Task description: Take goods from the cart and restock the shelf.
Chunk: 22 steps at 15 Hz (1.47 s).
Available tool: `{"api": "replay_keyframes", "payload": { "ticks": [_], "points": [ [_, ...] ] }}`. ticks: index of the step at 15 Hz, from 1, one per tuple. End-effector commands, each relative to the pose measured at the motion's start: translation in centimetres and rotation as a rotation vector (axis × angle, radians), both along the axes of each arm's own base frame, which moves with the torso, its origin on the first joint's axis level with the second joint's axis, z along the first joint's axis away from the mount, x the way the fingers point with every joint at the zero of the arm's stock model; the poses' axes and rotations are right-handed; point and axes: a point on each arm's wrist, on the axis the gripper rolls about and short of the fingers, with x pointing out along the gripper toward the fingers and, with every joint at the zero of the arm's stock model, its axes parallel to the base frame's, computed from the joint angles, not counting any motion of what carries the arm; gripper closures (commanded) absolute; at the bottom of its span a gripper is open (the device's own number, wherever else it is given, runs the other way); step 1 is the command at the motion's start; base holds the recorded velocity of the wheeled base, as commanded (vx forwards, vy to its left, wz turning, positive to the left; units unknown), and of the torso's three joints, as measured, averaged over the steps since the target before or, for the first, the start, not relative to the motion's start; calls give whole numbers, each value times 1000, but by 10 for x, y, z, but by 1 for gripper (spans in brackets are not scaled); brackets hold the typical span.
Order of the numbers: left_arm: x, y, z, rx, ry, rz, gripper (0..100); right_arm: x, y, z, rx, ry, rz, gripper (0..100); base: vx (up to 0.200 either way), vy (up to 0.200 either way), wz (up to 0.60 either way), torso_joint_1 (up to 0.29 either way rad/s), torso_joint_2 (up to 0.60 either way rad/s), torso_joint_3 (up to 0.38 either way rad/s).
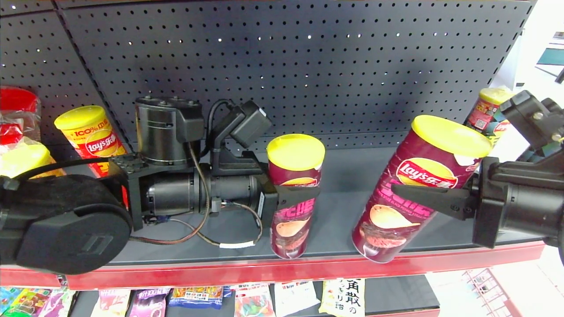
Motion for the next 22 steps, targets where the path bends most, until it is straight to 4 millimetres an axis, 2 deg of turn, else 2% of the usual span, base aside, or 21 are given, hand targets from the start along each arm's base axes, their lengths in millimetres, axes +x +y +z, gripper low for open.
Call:
{"api": "replay_keyframes", "payload": {
  "ticks": [1,10,11,16,22],
  "points": [
    [-4,2,-3,7,10,-4,100,0,0,0,-1,0,1,100,0,0,0,0,0,0],
    [-10,6,-8,14,19,-6,100,0,1,0,0,-1,3,100,0,0,0,0,0,0],
    [-10,7,-9,11,16,-4,0,0,1,0,-1,0,3,100,0,0,0,0,0,0],
    [-13,10,-8,-1,39,5,0,7,5,1,-4,3,6,100,0,0,0,0,0,0],
    [-26,27,-11,9,52,25,0,23,14,6,-5,-2,10,100,0,0,0,0,0,0]
  ]
}}
